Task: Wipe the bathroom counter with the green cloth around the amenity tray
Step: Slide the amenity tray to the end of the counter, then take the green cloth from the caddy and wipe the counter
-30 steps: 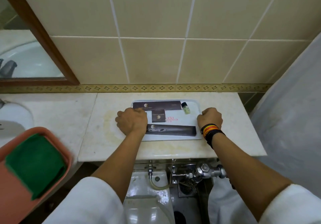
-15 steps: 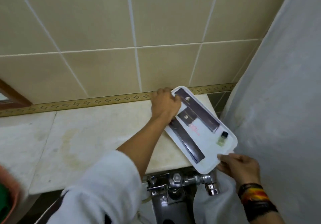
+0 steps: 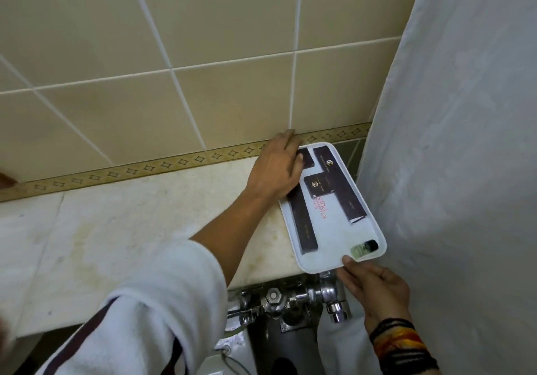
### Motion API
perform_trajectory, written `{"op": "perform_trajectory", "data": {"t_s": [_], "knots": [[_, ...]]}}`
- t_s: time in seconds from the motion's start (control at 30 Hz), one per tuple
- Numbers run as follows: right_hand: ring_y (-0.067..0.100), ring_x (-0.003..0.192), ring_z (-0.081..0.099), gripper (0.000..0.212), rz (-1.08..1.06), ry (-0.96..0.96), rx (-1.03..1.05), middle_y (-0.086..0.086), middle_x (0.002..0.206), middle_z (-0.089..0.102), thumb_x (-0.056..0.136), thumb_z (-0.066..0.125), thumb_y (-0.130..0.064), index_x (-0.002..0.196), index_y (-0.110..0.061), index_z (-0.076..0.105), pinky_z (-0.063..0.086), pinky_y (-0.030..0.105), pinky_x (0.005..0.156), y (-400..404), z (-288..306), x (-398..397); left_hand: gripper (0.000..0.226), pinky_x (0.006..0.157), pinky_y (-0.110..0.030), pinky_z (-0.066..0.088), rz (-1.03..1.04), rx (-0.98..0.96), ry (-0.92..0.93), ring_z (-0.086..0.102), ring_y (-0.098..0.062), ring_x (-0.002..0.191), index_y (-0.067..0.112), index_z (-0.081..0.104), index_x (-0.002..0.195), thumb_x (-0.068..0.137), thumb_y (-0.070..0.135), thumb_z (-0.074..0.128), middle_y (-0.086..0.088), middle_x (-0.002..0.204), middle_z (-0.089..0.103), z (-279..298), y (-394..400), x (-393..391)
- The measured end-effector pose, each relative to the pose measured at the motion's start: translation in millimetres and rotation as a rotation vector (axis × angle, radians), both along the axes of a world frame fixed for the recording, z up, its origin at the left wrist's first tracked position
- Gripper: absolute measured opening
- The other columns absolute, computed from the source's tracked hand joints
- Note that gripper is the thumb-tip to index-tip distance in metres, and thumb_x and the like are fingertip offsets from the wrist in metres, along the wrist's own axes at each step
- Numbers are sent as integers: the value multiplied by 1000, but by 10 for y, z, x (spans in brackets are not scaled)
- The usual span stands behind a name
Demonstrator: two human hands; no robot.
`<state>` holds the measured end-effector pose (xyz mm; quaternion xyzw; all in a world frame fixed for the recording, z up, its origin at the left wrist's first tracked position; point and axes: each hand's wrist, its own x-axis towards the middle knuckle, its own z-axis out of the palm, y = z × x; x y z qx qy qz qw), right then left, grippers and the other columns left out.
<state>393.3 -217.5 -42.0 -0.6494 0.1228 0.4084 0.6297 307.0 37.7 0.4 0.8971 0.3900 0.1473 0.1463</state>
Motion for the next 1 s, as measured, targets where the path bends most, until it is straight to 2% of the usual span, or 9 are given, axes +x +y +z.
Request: {"op": "perform_trajectory", "data": {"t_s": [0.1,0.17,0.27,0.37,0.43,0.5,0.8,0.9,1.0], "knots": [[29,68,79,26,44,-150,-54,25,85,77,81,84,-7,95,5,66,64,32,58,38,91,-193,54,130,-43,19,-51,91,77,30,-29,157,11,40,158,109,33,36,-11,169,34,59,-80,-246],[26,67,75,23,120,-558,-157,15,83,75,84,82,-24,92,-11,64,65,38,64,70,165,-314,57,132,-45,15,-89,152,137,25,-30,159,11,35,161,109,34,34,-13,171,28,114,-102,-457],[23,99,68,21,317,-1103,-104,0,110,66,91,71,-38,105,-26,60,58,31,79,248,398,-481,59,133,-45,8,-44,221,172,15,-28,162,12,29,163,110,36,30,-12,174,17,247,-157,-871],[30,145,39,51,607,-1369,-53,9,157,42,98,59,-39,144,-21,48,35,44,118,703,580,-655,62,133,-47,7,46,265,160,9,-28,163,13,21,166,109,36,28,-11,176,10,418,-206,-1309],[30,158,12,67,785,-1589,-87,12,171,16,102,50,-42,159,-15,29,12,49,127,1033,710,-870,63,133,-47,6,119,282,163,5,-27,164,13,15,167,109,36,28,-11,176,6,553,-247,-1676],[31,160,0,73,916,-1770,-120,13,173,2,103,40,-46,163,-13,14,6,55,127,1296,821,-1168,64,133,-47,6,188,295,173,3,-27,164,12,13,167,109,35,28,-11,176,4,696,-297,-2112],[32,160,0,77,1108,-1906,-84,13,173,-2,104,34,-47,164,-11,2,7,59,126,1744,1306,-3019,65,132,-39,4,467,282,132,4,-23,164,13,13,167,110,36,32,-7,176,6,1189,-722,-4356],[33,159,5,75,1195,-1907,-12,14,173,3,104,36,-46,164,-11,8,11,57,126,1628,1374,-3804,64,133,-40,10,554,223,97,6,-22,164,11,16,166,110,35,34,-8,176,10,1195,-936,-5032],[33,157,15,70,1321,-1821,66,15,171,13,103,42,-41,161,-10,21,20,49,126,1453,1288,-4569,60,131,-40,20,652,132,67,22,-25,161,9,27,164,109,33,37,-11,172,26,1011,-1110,-5648]]}}
